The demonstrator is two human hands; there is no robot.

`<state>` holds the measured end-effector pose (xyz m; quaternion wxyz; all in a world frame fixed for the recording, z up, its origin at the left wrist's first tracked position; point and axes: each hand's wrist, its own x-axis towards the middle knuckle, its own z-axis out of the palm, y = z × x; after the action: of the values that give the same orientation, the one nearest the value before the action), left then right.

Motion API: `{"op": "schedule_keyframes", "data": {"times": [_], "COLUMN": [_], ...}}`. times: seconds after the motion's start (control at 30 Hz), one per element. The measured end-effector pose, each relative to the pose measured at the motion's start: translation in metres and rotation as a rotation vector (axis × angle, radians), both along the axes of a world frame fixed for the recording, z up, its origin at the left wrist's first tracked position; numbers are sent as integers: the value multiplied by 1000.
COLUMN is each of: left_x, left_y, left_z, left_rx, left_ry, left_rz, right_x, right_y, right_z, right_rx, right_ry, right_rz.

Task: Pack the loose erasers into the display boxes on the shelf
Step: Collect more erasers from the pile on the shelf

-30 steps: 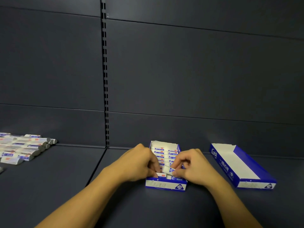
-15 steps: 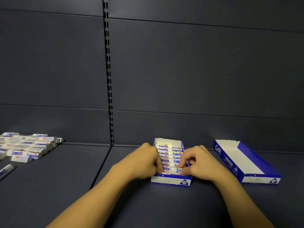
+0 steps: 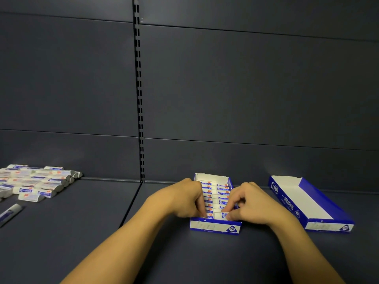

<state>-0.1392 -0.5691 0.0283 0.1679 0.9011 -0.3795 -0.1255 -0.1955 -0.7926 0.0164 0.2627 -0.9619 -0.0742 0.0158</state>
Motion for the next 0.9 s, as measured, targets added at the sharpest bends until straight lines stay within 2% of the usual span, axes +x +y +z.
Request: {"op": "schedule_keyframes", "data": {"times": [0.37,0.6,0.9], "left_x": [3,4,2], "left_y": [0,2,3], "left_z": [4,3,4], "left_rx": [7,-8,-18], "left_ry": [3,13,-7], "left_rz": [9,-10,-5], "right_x": [-3,4,2], "right_y": [2,8,12], "right_z": [18,23,23], "right_rx": [2,-127,-172], "right_ry": [172,190,220], "right_rz": [40,69,93]}}
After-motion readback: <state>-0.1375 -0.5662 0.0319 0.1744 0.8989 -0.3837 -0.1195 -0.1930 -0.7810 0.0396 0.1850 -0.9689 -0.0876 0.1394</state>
